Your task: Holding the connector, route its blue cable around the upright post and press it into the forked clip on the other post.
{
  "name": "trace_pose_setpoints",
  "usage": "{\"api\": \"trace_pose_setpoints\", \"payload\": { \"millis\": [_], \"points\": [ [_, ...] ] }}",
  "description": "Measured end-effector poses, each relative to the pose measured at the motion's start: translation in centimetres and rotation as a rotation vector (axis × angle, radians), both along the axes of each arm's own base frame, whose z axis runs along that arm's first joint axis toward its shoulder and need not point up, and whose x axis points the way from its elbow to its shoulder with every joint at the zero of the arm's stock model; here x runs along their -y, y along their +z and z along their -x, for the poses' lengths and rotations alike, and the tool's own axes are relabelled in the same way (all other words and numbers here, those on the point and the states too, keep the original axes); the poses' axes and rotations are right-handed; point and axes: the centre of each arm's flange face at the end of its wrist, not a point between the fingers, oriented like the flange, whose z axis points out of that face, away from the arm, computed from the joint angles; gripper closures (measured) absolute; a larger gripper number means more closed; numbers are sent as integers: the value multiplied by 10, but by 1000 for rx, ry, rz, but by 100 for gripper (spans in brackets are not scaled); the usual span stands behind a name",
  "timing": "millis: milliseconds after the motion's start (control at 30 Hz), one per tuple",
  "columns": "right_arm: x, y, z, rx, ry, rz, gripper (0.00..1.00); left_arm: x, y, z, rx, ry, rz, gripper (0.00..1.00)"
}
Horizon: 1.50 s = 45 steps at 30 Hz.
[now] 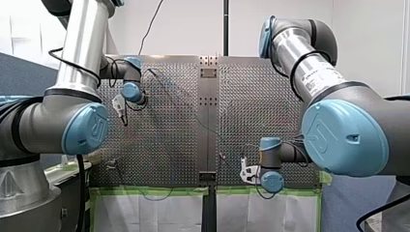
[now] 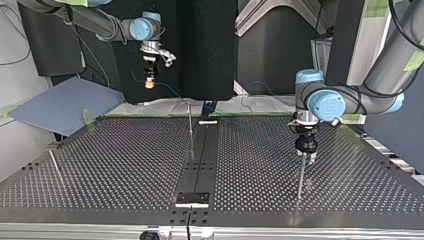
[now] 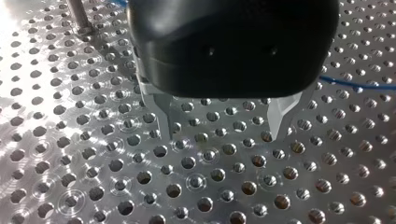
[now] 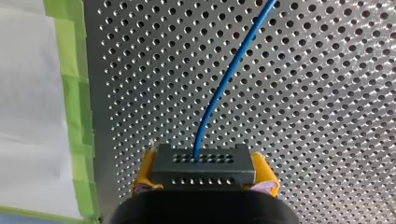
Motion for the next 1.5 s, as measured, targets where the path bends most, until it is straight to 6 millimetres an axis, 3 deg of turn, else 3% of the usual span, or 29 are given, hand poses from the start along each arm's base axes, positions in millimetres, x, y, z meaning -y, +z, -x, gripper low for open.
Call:
{"api": "trace_pose_setpoints", "payload": {
  "millis": [767, 1067, 1367, 1500],
  "points": [
    [-2, 0, -11, -1, 166, 1, 100, 11, -9, 16, -108, 5, -9, 1],
    [-1, 0, -11, 8, 165, -5, 100, 4, -9, 49, -178, 36, 44, 1],
    [-1, 0, -11, 15, 165, -7, 100, -2, -8, 89, -252, 97, -11, 1],
    [-1, -1, -11, 17, 164, -8, 100, -3, 2, 102, -267, 118, -48, 1]
  ]
}}
